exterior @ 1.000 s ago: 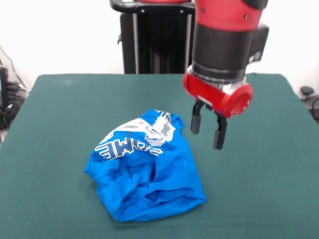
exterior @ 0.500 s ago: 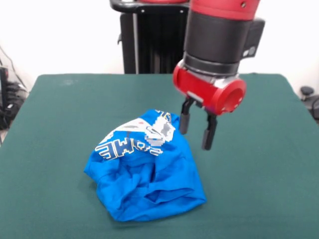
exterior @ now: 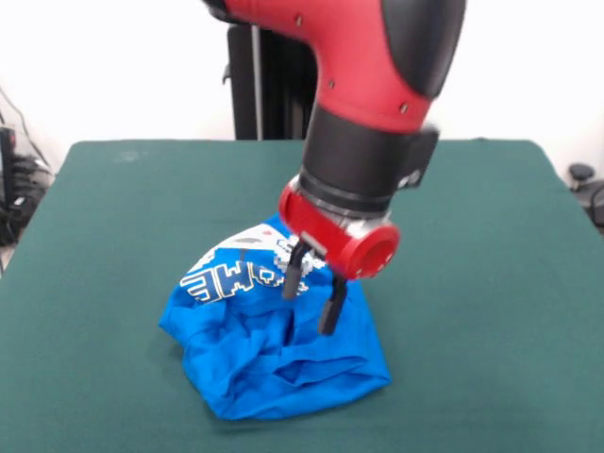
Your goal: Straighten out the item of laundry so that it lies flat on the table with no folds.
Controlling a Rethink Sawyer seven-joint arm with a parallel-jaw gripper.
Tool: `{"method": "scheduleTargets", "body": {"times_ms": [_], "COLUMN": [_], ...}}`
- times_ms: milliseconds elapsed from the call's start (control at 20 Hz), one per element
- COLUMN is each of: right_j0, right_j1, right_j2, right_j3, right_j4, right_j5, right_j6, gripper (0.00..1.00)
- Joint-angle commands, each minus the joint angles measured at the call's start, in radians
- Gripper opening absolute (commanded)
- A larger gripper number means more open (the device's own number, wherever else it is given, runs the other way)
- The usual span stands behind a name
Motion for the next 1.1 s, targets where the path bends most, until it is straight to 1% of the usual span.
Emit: {"method": "scheduleTargets", "body": {"times_ms": [50, 250, 350, 500, 700, 1000, 1100], "right_j0": [0.026, 0.001, -0.008, -0.003, -0.021, -0.028, -0.023], "right_j1": [0.129, 0.142, 0.132, 0.118, 0.109, 0.105, 0.104], "right_j2": [0.028, 0.079, 0.104, 0.112, 0.148, 0.162, 0.15], "right_j3": [0.017, 0.03, 0.04, 0.049, 0.054, 0.046, 0.035], "right_j4": [0.011, 0.024, 0.028, 0.03, 0.023, 0.021, 0.02], "right_j5": [-0.078, -0.123, -0.114, -0.1, -0.126, -0.116, -0.085], "right_j6": [0.214, 0.183, 0.167, 0.16, 0.132, 0.119, 0.118], "gripper": [1.0, 1.0, 1.0, 1.0, 1.0, 1.0, 1.0]}}
